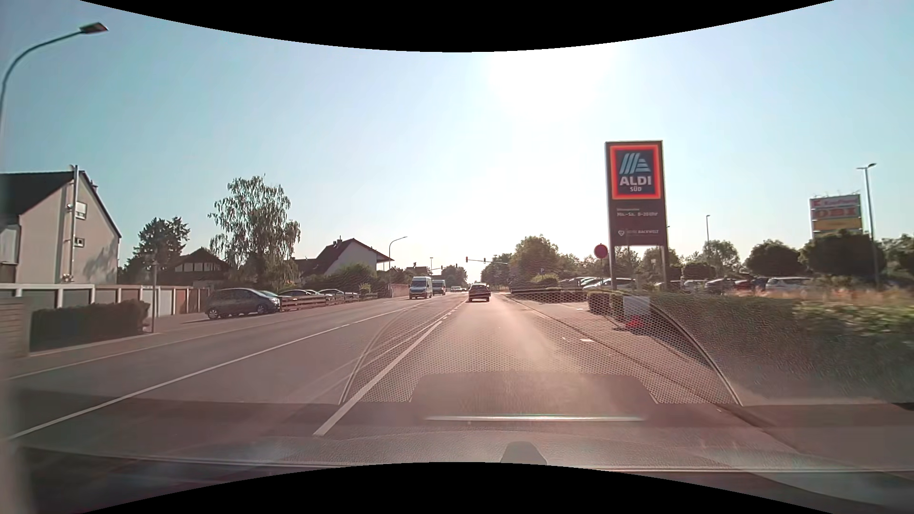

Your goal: Follow the waypoints while adhering to traffic rules and regulations

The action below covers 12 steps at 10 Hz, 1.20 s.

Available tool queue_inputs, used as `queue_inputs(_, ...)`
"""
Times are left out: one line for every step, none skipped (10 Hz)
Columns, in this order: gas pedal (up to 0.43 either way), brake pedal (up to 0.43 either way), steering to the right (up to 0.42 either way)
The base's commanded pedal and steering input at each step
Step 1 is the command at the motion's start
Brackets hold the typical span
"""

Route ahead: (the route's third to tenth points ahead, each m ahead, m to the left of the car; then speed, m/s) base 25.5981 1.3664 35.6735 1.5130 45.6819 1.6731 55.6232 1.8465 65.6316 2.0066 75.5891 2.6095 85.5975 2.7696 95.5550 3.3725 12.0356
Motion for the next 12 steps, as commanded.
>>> queue_inputs(0.047, 0.0, -0.005)
queue_inputs(0.047, 0.0, -0.005)
queue_inputs(0.047, 0.0, -0.005)
queue_inputs(0.047, 0.0, -0.004)
queue_inputs(0.047, 0.0, -0.003)
queue_inputs(0.047, 0.0, -0.004)
queue_inputs(0.047, 0.0, -0.004)
queue_inputs(0.047, 0.0, -0.004)
queue_inputs(0.047, 0.0, -0.003)
queue_inputs(0.047, 0.0, -0.004)
queue_inputs(0.047, 0.0, -0.004)
queue_inputs(0.047, 0.0, -0.004)
